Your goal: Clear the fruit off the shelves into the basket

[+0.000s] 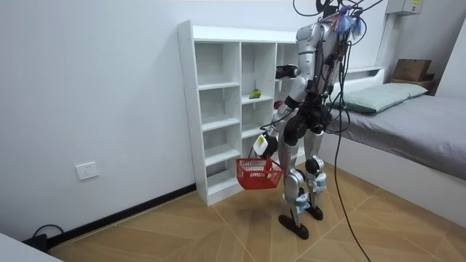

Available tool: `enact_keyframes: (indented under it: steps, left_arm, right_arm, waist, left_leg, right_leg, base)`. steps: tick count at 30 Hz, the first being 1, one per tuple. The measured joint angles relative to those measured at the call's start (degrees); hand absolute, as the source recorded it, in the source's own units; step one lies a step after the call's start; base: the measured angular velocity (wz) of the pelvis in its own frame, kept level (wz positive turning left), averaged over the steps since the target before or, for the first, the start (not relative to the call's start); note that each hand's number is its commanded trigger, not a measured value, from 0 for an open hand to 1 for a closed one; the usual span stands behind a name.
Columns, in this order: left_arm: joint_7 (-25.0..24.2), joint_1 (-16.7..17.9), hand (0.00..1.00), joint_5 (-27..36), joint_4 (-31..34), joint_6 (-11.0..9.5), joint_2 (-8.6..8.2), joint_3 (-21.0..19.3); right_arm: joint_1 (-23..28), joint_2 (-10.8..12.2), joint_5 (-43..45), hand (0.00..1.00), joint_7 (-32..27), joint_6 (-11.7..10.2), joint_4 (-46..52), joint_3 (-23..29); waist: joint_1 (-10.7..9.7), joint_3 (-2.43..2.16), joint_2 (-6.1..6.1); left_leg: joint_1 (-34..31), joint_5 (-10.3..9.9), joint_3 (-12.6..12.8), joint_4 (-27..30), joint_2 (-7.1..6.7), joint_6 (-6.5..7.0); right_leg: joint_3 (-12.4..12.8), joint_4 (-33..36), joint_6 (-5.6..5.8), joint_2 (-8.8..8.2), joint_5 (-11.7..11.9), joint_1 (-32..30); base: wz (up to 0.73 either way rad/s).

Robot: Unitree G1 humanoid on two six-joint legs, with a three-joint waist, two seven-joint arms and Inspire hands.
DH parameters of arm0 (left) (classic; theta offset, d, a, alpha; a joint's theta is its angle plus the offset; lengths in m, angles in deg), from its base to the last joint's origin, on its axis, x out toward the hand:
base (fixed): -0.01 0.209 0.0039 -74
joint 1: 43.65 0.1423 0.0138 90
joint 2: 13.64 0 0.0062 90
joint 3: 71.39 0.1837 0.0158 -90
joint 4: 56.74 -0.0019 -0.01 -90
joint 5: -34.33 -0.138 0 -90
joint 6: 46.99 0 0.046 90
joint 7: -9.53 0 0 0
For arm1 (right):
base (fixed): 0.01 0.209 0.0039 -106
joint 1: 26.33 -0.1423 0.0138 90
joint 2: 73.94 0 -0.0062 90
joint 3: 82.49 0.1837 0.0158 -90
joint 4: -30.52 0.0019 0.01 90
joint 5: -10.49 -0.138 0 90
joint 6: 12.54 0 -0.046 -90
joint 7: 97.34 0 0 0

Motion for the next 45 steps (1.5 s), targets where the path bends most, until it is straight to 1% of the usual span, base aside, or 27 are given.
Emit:
enact_keyframes:
  steps: [5,8,12,19,26,29,35,37,39,40,42,45]
  left_arm:
    - [1.66,0.02,1.00,-0.07,-0.62,1.51,-0.22,0.00]
    - [1.92,0.02,1.00,-0.14,-0.62,1.82,-0.29,0.00]
    - [2.90,-0.13,1.00,-0.14,-0.63,1.86,-0.38,0.00]
    - [3.06,-0.25,1.00,-0.14,-0.65,1.85,-0.40,0.00]
    - [3.24,-1.29,1.00,-0.10,-1.57,1.83,-0.49,-0.05]
    - [4.12,-1.60,1.00,-0.09,-1.57,1.82,-0.57,-0.05]
    - [4.08,-1.57,1.00,-0.07,-1.58,1.83,-0.57,-0.04]
    - [4.05,-1.58,1.00,-0.03,-1.44,1.83,-0.57,0.23]
    - [4.04,-1.55,1.00,-0.03,-1.38,1.84,-0.69,0.78]
    - [4.04,-1.55,1.00,-0.03,-1.37,1.84,-0.79,0.78]
    - [4.07,-1.58,1.00,0.09,-1.35,1.85,-0.96,0.89]
    - [4.09,-1.58,1.00,1.94,0.41,1.76,-0.96,1.10]
  right_arm:
    - [-0.49,0.05,-0.63,1.00,-1.09,0.00,-1.14,2.75]
    - [-0.67,0.09,-1.13,1.00,-1.76,-0.05,-1.56,3.86]
    - [-1.12,0.02,-1.73,1.00,-2.44,-0.09,-2.53,4.03]
    - [-1.63,0.29,-1.92,1.00,-2.48,-0.08,-3.58,4.16]
    - [-1.56,1.80,-3.33,1.00,-2.38,-0.39,-3.33,4.13]
    - [-1.53,2.06,-3.80,1.00,-2.14,-0.39,-3.09,4.04]
    - [-1.50,2.32,-5.31,1.00,-0.87,-0.39,-2.65,3.59]
    - [-1.05,2.90,-5.62,1.00,-0.56,-0.26,-0.97,3.50]
    - [2.00,4.11,-5.87,1.00,-0.01,-0.27,3.97,3.16]
    - [2.73,4.56,-6.06,1.00,0.20,-0.28,5.26,3.00]
    - [5.00,6.08,-7.69,1.00,1.11,-0.30,9.49,0.99]
    - [6.91,7.53,-7.85,1.00,2.52,-0.30,13.41,-1.62]
  waist:
    - [0.16,-0.06,-0.03]
    - [0.26,-0.07,-0.04]
    - [0.19,-0.10,-0.14]
    - [0.38,-0.07,-0.32]
    - [0.20,-0.02,-0.53]
    - [0.20,-0.04,-0.50]
    - [0.20,-0.09,-0.42]
    - [0.19,-0.14,-0.33]
    - [0.10,-0.32,-0.07]
    - [0.09,-0.39,0.02]
    - [-0.90,-0.65,0.28]
    - [-1.58,-0.72,0.45]
  left_leg:
    - [0.09,0.00,0.03,-0.03,0.07,-0.02]
    - [0.23,0.00,0.09,0.07,0.12,-0.03]
    - [0.32,0.00,0.09,0.07,0.10,-0.03]
    - [0.27,-0.01,0.07,-0.10,0.15,-0.04]
    - [0.23,-0.03,0.03,-0.18,0.14,-0.03]
    - [0.22,-0.10,0.06,-0.09,0.15,-0.09]
    - [0.06,-0.09,0.47,0.20,0.28,-0.09]
    - [-0.05,-0.09,0.58,0.20,0.26,-0.09]
    - [-0.10,-0.09,0.62,0.10,0.17,-0.09]
    - [-0.12,-0.09,0.67,0.06,0.18,-0.09]
    - [-0.18,-0.08,0.89,0.07,0.21,-0.10]
    - [-0.26,-0.08,1.00,-0.05,0.22,-0.10]
  right_leg:
    - [0.00,-0.02,0.00,0.14,0.00,0.12]
    - [0.07,-0.06,0.00,0.20,0.00,0.17]
    - [0.16,-0.11,0.00,0.19,0.00,0.16]
    - [0.14,-0.17,0.00,0.25,0.00,0.11]
    - [0.63,-0.15,0.00,0.23,0.00,0.14]
    - [1.00,-0.09,-0.02,0.30,0.01,0.13]
    - [1.62,0.17,-0.14,0.36,0.09,-0.26]
    - [1.71,0.26,-0.14,0.37,0.09,-0.47]
    - [1.64,0.22,-0.15,0.40,0.10,-0.64]
    - [1.67,0.22,-0.15,0.42,0.10,-0.72]
    - [1.41,0.27,-0.17,0.40,0.12,-0.80]
    - [1.57,0.38,-0.17,0.40,0.12,-1.08]
  base:
    - [0.00]
    - [0.00]
    - [0.00]
    - [0.00]
    - [-0.01]
    - [-0.04]
    - [-0.05]
    - [-0.02]
    - [-0.02]
    - [-0.06]
    - [0.00]
    - [-0.03]
